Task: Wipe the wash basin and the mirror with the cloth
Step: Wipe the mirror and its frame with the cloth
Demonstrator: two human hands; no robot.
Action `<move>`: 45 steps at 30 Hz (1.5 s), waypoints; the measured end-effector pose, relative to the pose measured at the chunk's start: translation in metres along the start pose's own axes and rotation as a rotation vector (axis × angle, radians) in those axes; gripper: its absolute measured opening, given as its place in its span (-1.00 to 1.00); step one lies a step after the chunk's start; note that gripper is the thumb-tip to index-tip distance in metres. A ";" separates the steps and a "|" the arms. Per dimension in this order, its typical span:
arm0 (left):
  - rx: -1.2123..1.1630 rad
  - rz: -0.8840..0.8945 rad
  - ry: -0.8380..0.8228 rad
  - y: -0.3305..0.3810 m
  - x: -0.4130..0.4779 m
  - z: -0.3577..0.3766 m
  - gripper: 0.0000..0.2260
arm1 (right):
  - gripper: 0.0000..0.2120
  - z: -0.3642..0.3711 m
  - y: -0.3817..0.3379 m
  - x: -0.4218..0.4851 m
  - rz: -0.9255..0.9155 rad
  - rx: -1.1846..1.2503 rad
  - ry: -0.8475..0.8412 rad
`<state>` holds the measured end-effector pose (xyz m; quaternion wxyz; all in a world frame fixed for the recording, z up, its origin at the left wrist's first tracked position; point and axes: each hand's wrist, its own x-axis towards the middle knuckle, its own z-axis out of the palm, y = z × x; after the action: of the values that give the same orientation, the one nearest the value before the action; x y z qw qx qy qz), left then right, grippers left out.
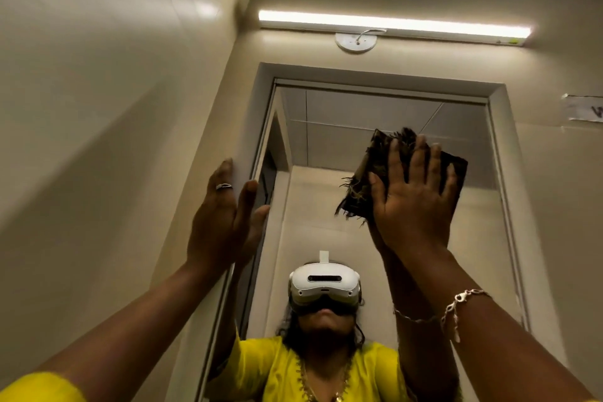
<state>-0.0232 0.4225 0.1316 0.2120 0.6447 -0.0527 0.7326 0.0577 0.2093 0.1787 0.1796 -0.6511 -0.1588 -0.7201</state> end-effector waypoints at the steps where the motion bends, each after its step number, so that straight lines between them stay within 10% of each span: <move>1: -0.025 -0.042 -0.002 -0.003 0.001 0.000 -0.10 | -0.39 0.001 -0.010 -0.001 -0.008 0.003 -0.006; 5: -0.116 -0.105 -0.019 -0.005 0.001 -0.006 -0.10 | -0.41 0.005 -0.056 -0.003 -0.068 0.028 -0.027; 11: -0.139 -0.184 0.002 -0.004 -0.003 -0.004 -0.69 | -0.44 0.011 -0.117 0.000 -0.170 0.079 -0.135; 18: -0.131 -0.167 -0.012 -0.006 -0.003 -0.003 -0.71 | -0.44 0.013 -0.140 0.004 -0.236 0.127 -0.165; 34: -0.006 -0.060 0.015 -0.010 -0.005 -0.006 -0.04 | -0.45 0.002 -0.023 -0.001 -0.252 0.105 -0.068; 45: 0.207 0.033 -0.062 -0.003 -0.015 -0.003 -0.02 | -0.44 -0.016 0.075 -0.006 -0.159 0.017 -0.083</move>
<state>-0.0237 0.4223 0.1159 0.1304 0.6846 0.0059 0.7171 0.0791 0.1354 0.1703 0.1207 -0.6640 -0.2235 -0.7033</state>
